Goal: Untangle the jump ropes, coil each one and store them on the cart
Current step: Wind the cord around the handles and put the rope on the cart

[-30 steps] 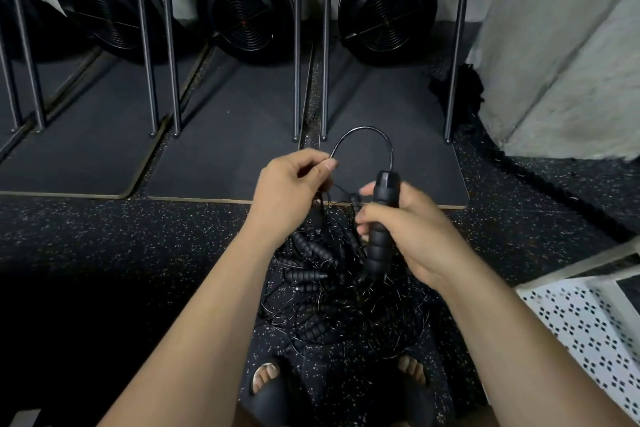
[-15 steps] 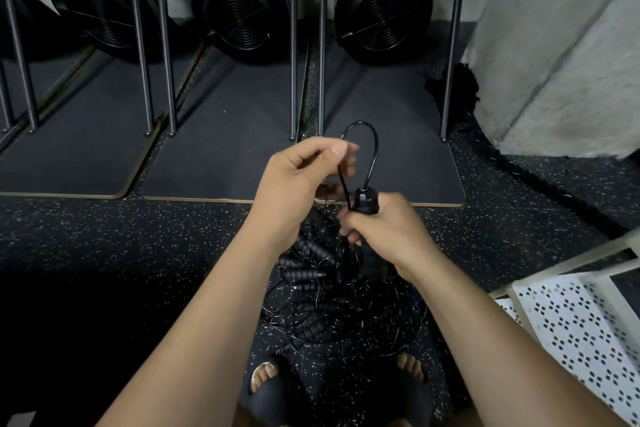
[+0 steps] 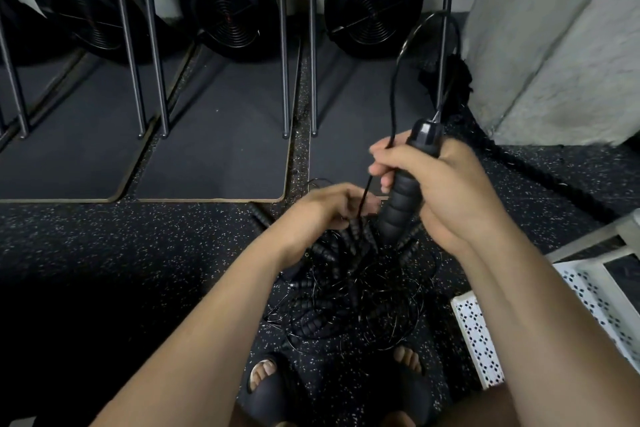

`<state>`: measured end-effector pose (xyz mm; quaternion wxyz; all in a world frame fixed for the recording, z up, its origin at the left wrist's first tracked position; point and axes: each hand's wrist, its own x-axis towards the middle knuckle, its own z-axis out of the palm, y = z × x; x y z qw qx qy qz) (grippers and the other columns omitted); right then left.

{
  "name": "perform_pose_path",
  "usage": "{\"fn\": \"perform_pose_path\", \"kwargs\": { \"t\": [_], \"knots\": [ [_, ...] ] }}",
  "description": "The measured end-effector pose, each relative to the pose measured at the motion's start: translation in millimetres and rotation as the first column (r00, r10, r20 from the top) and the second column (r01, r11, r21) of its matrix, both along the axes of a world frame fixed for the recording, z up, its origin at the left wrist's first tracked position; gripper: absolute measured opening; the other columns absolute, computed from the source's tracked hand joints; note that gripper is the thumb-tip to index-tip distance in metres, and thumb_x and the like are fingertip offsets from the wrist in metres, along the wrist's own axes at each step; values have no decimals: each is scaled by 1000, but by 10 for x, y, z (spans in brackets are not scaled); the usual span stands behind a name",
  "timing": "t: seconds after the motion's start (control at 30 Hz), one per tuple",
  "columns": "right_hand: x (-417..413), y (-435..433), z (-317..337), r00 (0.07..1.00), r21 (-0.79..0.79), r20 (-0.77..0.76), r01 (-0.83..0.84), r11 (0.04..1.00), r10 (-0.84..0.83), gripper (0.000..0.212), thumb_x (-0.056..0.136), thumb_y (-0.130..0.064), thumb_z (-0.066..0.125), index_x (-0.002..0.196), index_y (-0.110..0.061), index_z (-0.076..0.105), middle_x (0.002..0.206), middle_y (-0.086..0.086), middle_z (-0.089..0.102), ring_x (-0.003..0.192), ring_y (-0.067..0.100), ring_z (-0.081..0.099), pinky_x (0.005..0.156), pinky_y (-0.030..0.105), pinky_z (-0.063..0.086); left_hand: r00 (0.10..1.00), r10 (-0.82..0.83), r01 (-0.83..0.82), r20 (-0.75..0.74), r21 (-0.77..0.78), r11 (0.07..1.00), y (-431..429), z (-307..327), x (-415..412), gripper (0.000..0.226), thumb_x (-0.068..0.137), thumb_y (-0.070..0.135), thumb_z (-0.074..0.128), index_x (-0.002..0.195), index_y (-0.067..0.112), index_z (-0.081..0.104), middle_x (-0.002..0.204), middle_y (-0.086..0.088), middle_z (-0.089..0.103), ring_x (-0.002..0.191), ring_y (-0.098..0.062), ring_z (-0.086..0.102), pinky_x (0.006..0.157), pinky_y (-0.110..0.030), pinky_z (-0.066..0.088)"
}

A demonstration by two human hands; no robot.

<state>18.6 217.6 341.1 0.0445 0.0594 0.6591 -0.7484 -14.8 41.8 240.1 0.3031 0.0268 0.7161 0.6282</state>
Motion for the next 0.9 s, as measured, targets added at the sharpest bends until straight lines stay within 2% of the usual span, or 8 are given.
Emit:
{"fn": "perform_pose_path", "kwargs": {
  "t": [0.1,0.23,0.33,0.4,0.53,0.63,0.73,0.9],
  "knots": [
    [3,123,42,1000,-113,-7,29,993,-30,7,94,-1,70,91,-5,75,77,11,72,66,17,59,64,26,53,982,19,-18,-186,7,1000,30,-31,206,42,94,-13,51,111,15,77,107,1,79,100,-10,70,94,-33,52],
    [-8,217,61,997,-257,-6,71,964,-75,4,95,-2,69,94,-5,72,76,8,70,66,15,58,67,28,51,917,-27,-33,-398,-144,989,88,-116,188,17,101,15,73,97,31,79,92,5,77,82,-8,63,83,-28,50],
    [-38,248,45,996,-346,-5,83,935,-90,6,97,-4,68,99,-5,74,81,7,71,71,13,60,71,29,52,854,-36,-129,-519,-277,952,54,-109,173,7,100,25,76,97,28,80,87,16,76,78,1,66,76,-21,51],
    [-79,247,-13,995,-361,13,94,928,-96,12,98,-4,68,108,-4,74,86,7,73,74,13,63,72,27,53,806,-27,-202,-591,-318,926,34,-79,179,6,100,27,77,101,26,82,89,12,79,83,-6,72,77,-26,56],
    [-74,86,-235,992,-53,121,31,998,-25,23,91,4,74,112,-5,77,84,11,74,69,15,63,66,25,55,691,8,-329,-723,-304,894,14,3,166,10,99,25,76,94,17,78,76,1,68,78,-20,63,70,-31,49],
    [-33,-63,-394,989,137,141,-58,989,38,17,89,2,78,102,-8,75,78,11,72,63,15,62,64,29,53,637,-43,-329,-770,-322,888,6,59,156,10,102,22,71,93,19,74,70,5,57,81,-14,50,66,-26,39],
    [-72,-86,-450,998,277,55,-4,961,-11,12,89,-8,81,94,-14,73,76,14,75,63,19,63,66,38,53,657,-87,-269,-748,-341,901,-4,47,156,11,106,28,67,97,29,74,75,2,62,77,-5,50,66,-20,36],
    [-56,-109,-436,999,467,-50,28,884,-6,10,83,-23,80,85,-19,71,68,4,75,58,17,67,67,46,59,699,-65,-212,-713,-293,932,-17,63,161,6,100,27,74,95,24,73,80,12,69,73,-6,58,70,-30,47]
  ]
}}
